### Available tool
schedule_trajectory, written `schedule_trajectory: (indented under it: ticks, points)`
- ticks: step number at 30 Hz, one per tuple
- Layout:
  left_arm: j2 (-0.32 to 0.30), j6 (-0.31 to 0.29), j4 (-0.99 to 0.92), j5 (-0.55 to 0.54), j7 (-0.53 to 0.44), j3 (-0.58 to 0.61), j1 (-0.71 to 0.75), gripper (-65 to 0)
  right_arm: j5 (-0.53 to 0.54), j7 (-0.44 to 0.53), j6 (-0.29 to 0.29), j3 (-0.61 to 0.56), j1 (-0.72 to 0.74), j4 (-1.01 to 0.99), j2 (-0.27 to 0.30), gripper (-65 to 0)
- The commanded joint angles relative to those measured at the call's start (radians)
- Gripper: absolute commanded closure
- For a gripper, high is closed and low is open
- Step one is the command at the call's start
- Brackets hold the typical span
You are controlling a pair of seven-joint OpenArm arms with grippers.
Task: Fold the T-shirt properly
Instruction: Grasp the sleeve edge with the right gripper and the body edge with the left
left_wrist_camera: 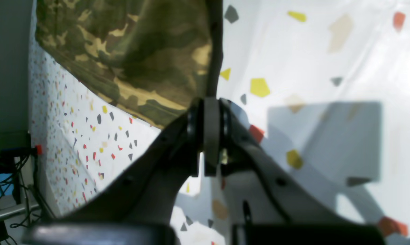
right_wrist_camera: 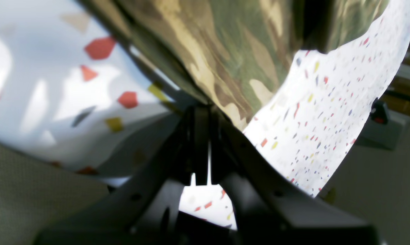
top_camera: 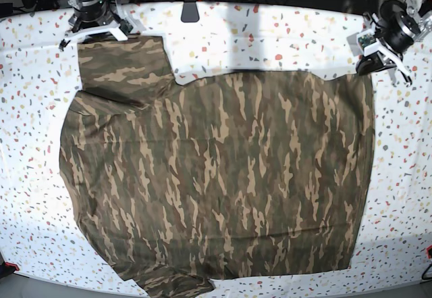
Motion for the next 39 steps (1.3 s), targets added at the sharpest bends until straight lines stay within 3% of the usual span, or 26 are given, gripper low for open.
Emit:
schedule_trajectory:
  ticks: [1,10,15,23,27,30,37,39]
  points:
    - [-0.017,0.008,0.011,-0.003,-0.001,-0.006,0.0,0.0,-0.014,0.009,-0.011,0.004,-0.002,0.016,0.01,0.0]
    - [-0.017,0.008,0.011,-0.003,-0.001,-0.006,0.0,0.0,-0.019,0.012,-0.011,0.004,-0.002,0.016,0.01,0.0]
    - [-0.017,0.008,0.011,-0.003,-0.001,-0.006,0.0,0.0,-0.084,0.022,-0.002,0.004,-0.003,0.016,0.01,-12.2]
    - [-0.017,0.008,0.011,-0.003,-0.001,-0.006,0.0,0.0,-0.093,0.066,0.18,0.004,-0.003,0.016,0.01,-15.4]
    - [-0.017,0.008,0.011,-0.003,-0.001,-0.006,0.0,0.0,-0.087,0.065,0.24,0.004,-0.003,0.016,0.01,-33.3]
    - [-0.017,0.008,0.011,-0.003,-0.001,-0.006,0.0,0.0,-0.082,0.065,0.238,0.004,-0.003,0.016,0.009,-42.0]
    - [-0.017,0.008,0.011,-0.003,-0.001,-0.006,0.0,0.0,-0.083,0.065,0.235,0.004,-0.003,0.016,0.01,-42.0]
    - [-0.017,0.008,0.011,-0.003,-0.001,-0.006,0.0,0.0,-0.116,0.066,0.199,0.004,-0.003,0.02,0.01,-42.0]
